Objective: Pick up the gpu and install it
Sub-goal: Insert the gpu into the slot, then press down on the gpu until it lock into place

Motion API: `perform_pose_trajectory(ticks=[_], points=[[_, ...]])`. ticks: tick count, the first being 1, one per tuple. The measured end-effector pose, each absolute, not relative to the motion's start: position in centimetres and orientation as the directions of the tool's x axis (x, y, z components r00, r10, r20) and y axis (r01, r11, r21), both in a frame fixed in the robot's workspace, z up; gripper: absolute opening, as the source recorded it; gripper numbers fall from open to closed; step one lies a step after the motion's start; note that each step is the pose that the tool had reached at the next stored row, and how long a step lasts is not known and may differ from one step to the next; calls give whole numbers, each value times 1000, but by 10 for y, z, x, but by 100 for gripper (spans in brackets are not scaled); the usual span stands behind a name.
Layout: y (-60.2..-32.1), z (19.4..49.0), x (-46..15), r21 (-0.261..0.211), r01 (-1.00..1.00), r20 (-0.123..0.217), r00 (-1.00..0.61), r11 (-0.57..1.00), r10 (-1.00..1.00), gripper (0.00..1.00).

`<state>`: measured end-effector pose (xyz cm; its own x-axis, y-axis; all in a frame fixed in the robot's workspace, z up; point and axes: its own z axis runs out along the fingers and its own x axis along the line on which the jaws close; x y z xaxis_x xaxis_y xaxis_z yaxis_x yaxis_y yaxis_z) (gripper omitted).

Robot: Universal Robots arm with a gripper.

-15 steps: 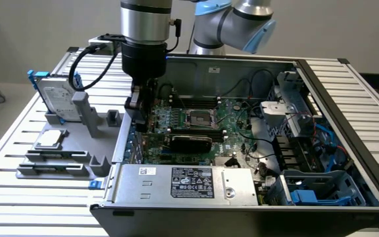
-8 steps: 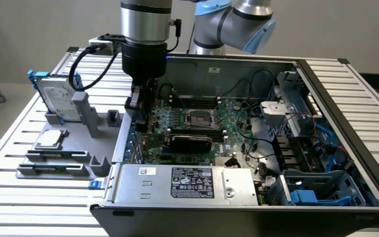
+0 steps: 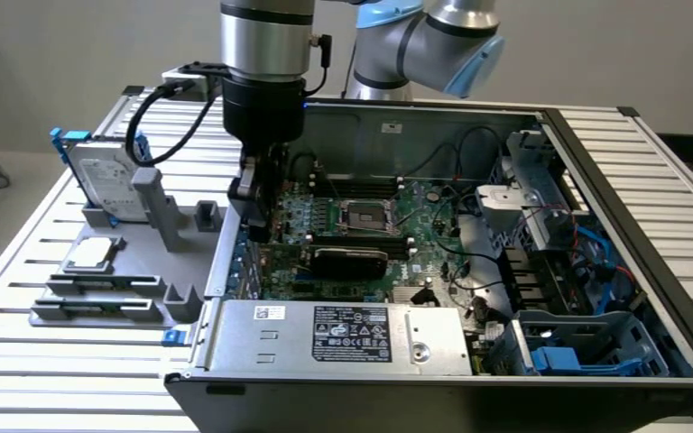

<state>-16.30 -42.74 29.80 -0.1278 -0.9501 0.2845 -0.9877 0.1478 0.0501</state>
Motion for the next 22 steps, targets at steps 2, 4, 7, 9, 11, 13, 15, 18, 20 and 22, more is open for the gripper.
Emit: perform_pose_trajectory(ticks=[2, 4, 7, 9, 11, 13, 15, 18, 20, 22], points=[[-427, 299, -163, 50, -988, 286, -128, 148, -950, 11], [-427, 300, -163, 50, -988, 288, -128, 148, -949, 11], [-427, 300, -163, 49, -988, 290, -128, 148, -949, 11], [-427, 300, -163, 49, -988, 290, -128, 148, -948, 11], [-427, 300, -163, 49, -988, 290, -128, 148, -948, 11], [-427, 300, -163, 49, -988, 290, -128, 148, -948, 11], [-426, 300, -163, 49, -988, 290, -128, 148, -948, 11], [-423, 300, -163, 48, -988, 290, -128, 148, -948, 11], [-423, 300, -163, 47, -988, 290, -128, 148, -948, 11], [-423, 300, -163, 44, -988, 289, -129, 148, -948, 11]])
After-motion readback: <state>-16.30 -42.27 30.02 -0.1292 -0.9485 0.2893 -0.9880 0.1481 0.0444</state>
